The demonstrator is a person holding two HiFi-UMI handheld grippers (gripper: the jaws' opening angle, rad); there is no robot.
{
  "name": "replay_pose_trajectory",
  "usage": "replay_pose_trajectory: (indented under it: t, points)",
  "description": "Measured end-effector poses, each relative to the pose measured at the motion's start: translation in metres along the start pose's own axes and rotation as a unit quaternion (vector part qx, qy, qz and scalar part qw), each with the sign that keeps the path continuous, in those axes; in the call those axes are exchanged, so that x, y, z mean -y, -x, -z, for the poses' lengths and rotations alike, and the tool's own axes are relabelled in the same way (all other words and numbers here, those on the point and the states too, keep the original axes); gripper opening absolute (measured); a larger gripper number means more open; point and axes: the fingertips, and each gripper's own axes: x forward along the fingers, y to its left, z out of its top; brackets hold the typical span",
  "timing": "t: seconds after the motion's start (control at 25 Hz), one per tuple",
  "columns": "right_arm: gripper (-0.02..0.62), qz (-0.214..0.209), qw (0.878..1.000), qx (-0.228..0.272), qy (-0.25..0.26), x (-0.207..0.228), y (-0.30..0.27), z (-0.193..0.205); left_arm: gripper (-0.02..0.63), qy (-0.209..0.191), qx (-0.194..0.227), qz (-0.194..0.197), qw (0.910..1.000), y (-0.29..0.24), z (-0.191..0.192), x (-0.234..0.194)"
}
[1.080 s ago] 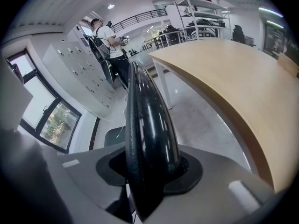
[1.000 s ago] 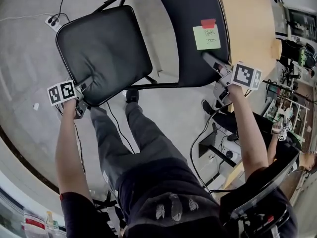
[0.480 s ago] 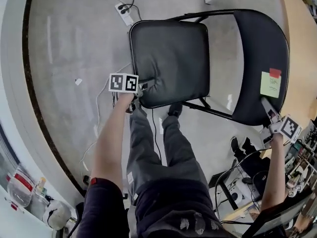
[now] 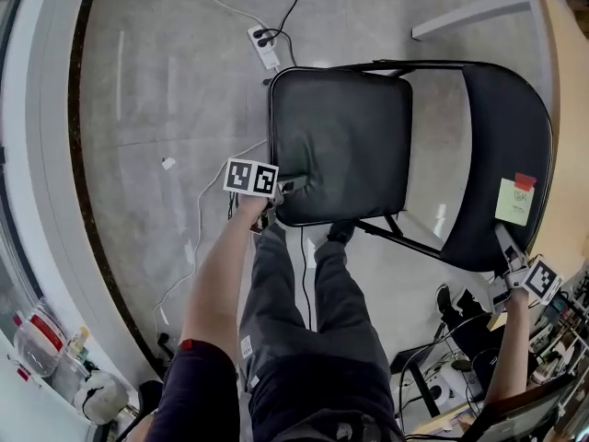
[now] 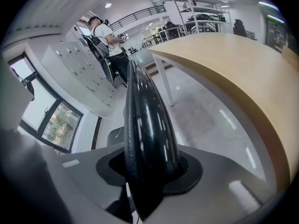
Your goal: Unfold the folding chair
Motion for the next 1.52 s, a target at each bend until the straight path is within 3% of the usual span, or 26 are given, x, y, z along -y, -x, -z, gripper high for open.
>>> replay_pose_trajectory:
  t: [0.56,0.8,1.04,1.24,1.36,1.52]
  points:
    - [0.138,0.023,0.999,0.002,0.023,-0.011,0.010,0.010,0.416,0.003,-0.012,-0.003,0.9999,-0.006,0.000,-0.014]
    - [0.141,0.025,0.999,0.002,0.024,-0.032,-0.018,0.024,0.419,0.001,-0.004,0.004,1.0000,0.002,0.000,-0.048]
    - [0.156,0.000,1.000,0.017,0.022,-0.039,-0.032,0.026,0.443,0.002,-0.009,-0.029,0.9995,0.015,0.001,-0.058]
    - [0.189,0.043,0.999,0.017,0.027,-0.027,-0.033,0.026,0.443,-0.011,0.006,-0.068,0.9976,0.050,-0.002,-0.056]
    - [0.213,0.058,0.998,0.017,0.025,-0.025,-0.032,0.028,0.442,-0.024,0.018,-0.076,0.9966,0.078,-0.009,-0.036]
    - [0.258,0.108,0.993,-0.004,0.052,-0.026,-0.028,0.038,0.440,-0.059,0.024,-0.086,0.9943,0.126,-0.025,-0.005]
